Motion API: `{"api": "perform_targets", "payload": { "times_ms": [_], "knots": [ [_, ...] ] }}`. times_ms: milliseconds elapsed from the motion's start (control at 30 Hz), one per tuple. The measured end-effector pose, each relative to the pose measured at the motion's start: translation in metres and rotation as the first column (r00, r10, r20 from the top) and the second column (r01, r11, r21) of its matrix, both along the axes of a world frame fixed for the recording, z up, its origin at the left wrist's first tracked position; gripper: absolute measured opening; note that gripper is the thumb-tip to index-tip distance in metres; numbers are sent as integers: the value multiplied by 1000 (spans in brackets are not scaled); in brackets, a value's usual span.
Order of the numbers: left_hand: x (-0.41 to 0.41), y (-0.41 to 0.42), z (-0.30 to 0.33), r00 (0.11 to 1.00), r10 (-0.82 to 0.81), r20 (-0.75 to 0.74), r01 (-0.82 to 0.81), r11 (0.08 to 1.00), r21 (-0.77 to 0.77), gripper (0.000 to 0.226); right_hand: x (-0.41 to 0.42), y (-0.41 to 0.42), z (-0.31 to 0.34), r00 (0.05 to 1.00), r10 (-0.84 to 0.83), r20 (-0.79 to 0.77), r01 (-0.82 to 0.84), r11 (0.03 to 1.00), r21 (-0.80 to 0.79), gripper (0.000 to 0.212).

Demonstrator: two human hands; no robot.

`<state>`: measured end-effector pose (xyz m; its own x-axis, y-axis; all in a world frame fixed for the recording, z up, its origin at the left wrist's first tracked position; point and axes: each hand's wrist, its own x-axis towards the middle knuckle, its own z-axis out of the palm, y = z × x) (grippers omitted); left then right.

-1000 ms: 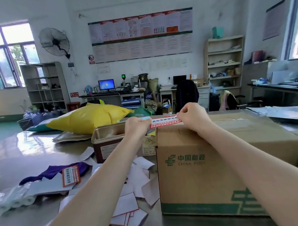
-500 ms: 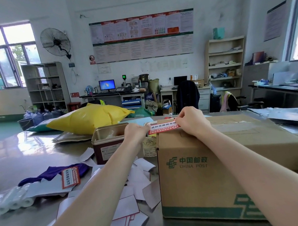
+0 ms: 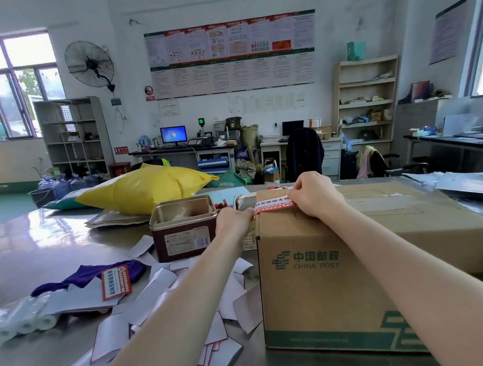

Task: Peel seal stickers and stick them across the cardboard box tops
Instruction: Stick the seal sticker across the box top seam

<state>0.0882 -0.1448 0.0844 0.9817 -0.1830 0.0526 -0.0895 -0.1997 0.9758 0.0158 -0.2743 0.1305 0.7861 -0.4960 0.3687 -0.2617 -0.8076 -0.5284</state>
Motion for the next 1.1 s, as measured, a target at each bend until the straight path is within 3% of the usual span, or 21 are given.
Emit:
{"api": "perform_targets", "payload": {
  "times_ms": [67,167,233,267,333,400,433,500,600,700,833,1100],
  "knots": [
    [-3,-4,-1,999,-34,-36,33,999,-30,34,1,-1,-1,1000,-6,0,6,1000,1,18],
    [-4,-5,-8,980,-117,-160,110,993,-53,47,2,-2,-2,1000,-14,-8,14,1000,-3,18],
    [-2,-1,-14,975,-113,-193,127,990,61,59,1,-2,-1,999,-26,-19,26,1000,1,18],
    [1,1,-15,988,-77,-134,96,985,141,56,1,-1,-2,999,-27,-20,27,1000,1,18],
    [-4,9,-9,990,-43,136,19,984,175,37,2,-2,-3,999,-29,-13,29,1000,4,18],
    [-14,17,5,890,-184,417,115,976,186,40,2,-1,-4,999,-33,-10,33,999,9,16],
    [-20,20,12,832,-291,473,197,951,239,46,1,-1,-4,999,-37,-9,37,999,10,16],
    [-27,26,21,759,-478,442,321,865,384,53,1,-1,-3,999,-44,-7,44,999,7,14],
    [-30,30,25,751,-589,299,373,751,544,62,1,-1,-4,999,-36,-5,36,999,8,14],
    [-36,31,28,749,-630,208,370,657,657,69,0,-1,-5,999,-43,16,43,999,27,18],
    [-44,29,38,725,-659,198,336,590,734,61,-5,-6,-4,989,-118,88,109,989,96,27],
    [-57,6,54,664,-734,144,267,412,871,63,-9,-12,-2,935,-180,306,41,911,410,21]
  ]
}}
